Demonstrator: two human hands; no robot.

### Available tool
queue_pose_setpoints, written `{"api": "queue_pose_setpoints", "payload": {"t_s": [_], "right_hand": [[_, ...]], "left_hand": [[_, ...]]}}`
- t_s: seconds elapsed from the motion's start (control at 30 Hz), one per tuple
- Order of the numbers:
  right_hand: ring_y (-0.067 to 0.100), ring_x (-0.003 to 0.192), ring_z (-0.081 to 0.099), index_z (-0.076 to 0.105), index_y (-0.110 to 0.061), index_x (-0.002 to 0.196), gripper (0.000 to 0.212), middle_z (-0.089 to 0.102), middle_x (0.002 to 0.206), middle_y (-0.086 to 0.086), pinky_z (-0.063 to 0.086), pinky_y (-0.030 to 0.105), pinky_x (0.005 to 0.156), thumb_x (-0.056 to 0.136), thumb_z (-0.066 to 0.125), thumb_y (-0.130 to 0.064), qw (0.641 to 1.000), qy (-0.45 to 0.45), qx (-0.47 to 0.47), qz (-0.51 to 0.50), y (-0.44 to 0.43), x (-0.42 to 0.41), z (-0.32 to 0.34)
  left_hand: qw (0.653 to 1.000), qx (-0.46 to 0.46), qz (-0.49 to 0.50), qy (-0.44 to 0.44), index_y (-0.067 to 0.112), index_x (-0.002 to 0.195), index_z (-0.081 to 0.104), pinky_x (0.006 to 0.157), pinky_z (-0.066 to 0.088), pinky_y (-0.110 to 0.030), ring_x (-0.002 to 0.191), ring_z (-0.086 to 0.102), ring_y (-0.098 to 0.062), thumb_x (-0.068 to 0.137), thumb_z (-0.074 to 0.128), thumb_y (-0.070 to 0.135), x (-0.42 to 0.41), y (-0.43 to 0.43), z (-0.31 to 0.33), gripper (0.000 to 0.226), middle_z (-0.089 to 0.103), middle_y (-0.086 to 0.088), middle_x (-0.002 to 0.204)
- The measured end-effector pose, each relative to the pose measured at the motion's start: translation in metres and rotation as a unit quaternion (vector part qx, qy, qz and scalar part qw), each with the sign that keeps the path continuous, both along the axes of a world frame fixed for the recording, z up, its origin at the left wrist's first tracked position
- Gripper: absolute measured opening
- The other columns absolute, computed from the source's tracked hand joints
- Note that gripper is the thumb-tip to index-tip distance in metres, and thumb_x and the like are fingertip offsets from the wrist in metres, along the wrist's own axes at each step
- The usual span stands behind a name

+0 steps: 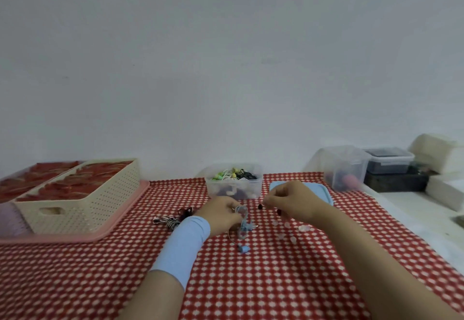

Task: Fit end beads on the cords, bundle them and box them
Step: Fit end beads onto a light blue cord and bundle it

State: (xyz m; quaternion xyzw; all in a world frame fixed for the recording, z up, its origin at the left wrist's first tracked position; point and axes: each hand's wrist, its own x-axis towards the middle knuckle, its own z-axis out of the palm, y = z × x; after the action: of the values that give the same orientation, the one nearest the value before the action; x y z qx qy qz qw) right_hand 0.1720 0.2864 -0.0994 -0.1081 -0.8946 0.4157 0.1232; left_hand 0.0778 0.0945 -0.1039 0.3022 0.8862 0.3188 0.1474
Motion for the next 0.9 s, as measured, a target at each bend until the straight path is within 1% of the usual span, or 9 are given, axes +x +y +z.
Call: {"api": "queue_pose_setpoints", "payload": {"t_s": [0.1,0.2,0.37,0.47,0.57,0.63,0.7,0.83,0.9], "right_hand": [[0.003,0.078,0.069,0.081,-0.027,0.091,0.009,0.076,0.089,-0.013,0.055,0.02,0.074,0.091,0.073,-0.023,0.997,-0.028,0.067,-0.017,0.005,-0.004,-0.012],[0.001,0.088,0.067,0.081,-0.029,0.098,0.014,0.073,0.092,-0.019,0.055,0.025,0.089,0.086,0.078,-0.025,0.989,-0.074,0.129,-0.019,0.005,0.0,-0.016],[0.001,0.084,0.066,0.082,-0.031,0.089,0.009,0.068,0.075,-0.024,0.056,0.027,0.087,0.08,0.083,-0.028,0.976,-0.11,0.187,-0.009,0.004,-0.001,-0.016],[0.001,0.084,0.066,0.081,-0.033,0.082,0.005,0.073,0.082,-0.021,0.057,0.03,0.087,0.082,0.082,-0.028,0.977,-0.093,0.189,-0.006,0.002,-0.003,-0.017],[0.0,0.087,0.065,0.08,-0.033,0.089,0.004,0.073,0.09,-0.02,0.054,0.024,0.084,0.087,0.079,-0.029,0.989,-0.045,0.142,0.004,-0.002,-0.005,-0.017],[0.0,0.087,0.065,0.081,-0.031,0.094,0.007,0.073,0.09,-0.02,0.052,0.021,0.08,0.089,0.076,-0.031,0.99,-0.036,0.135,0.014,-0.007,-0.007,-0.02],[0.001,0.087,0.066,0.08,-0.03,0.1,0.012,0.074,0.094,-0.018,0.054,0.025,0.083,0.093,0.071,-0.034,0.988,-0.048,0.144,0.013,-0.007,-0.008,-0.023],[0.0,0.092,0.062,0.079,-0.03,0.106,0.017,0.072,0.102,-0.017,0.049,0.022,0.089,0.098,0.066,-0.023,0.989,-0.032,0.142,-0.011,0.002,-0.006,-0.018],[0.0,0.093,0.062,0.08,-0.031,0.103,0.019,0.071,0.102,-0.019,0.049,0.022,0.09,0.096,0.067,-0.019,0.988,-0.031,0.153,-0.006,0.001,-0.006,-0.018]], "left_hand": [[0.997,0.0,0.059,0.055,0.021,0.125,0.063,0.096,0.046,-0.025,0.108,0.06,-0.01,0.094,0.062,0.028,-0.004,-0.006,-0.008,0.032,0.065,0.004,0.123],[0.99,0.046,0.064,0.116,0.025,0.125,0.064,0.095,0.043,-0.021,0.104,0.057,-0.006,0.098,0.056,0.018,-0.004,-0.011,-0.011,0.029,0.063,0.008,0.127],[0.983,0.052,-0.003,0.174,0.03,0.108,0.074,0.09,0.039,-0.016,0.096,0.053,0.0,0.097,0.058,0.02,0.006,-0.008,-0.014,0.022,0.064,0.017,0.113],[0.982,-0.01,-0.03,0.184,0.035,0.104,0.075,0.095,0.045,-0.024,0.1,0.056,-0.004,0.092,0.064,0.031,0.009,-0.006,-0.019,0.017,0.065,0.016,0.115],[0.982,-0.045,-0.02,0.181,0.042,0.098,0.071,0.098,0.048,-0.029,0.104,0.058,-0.006,0.089,0.065,0.027,0.007,-0.012,-0.018,0.019,0.063,0.021,0.115],[0.978,-0.062,-0.015,0.198,0.044,0.102,0.067,0.097,0.049,-0.03,0.103,0.058,-0.006,0.087,0.059,0.025,0.007,-0.014,-0.015,0.026,0.065,0.021,0.111],[0.97,-0.063,-0.001,0.233,0.045,0.11,0.064,0.1,0.045,-0.033,0.105,0.054,-0.011,0.091,0.05,0.029,0.008,-0.013,-0.014,0.029,0.066,0.015,0.112],[0.935,-0.071,-0.005,0.346,0.043,0.123,0.062,0.11,0.03,-0.038,0.126,0.045,-0.016,0.099,0.048,0.041,0.002,-0.003,-0.014,0.029,0.06,0.011,0.131],[0.938,-0.09,-0.053,0.331,0.044,0.125,0.062,0.114,0.026,-0.041,0.133,0.038,-0.018,0.098,0.051,0.039,0.0,0.005,-0.018,0.029,0.056,0.011,0.137]]}}
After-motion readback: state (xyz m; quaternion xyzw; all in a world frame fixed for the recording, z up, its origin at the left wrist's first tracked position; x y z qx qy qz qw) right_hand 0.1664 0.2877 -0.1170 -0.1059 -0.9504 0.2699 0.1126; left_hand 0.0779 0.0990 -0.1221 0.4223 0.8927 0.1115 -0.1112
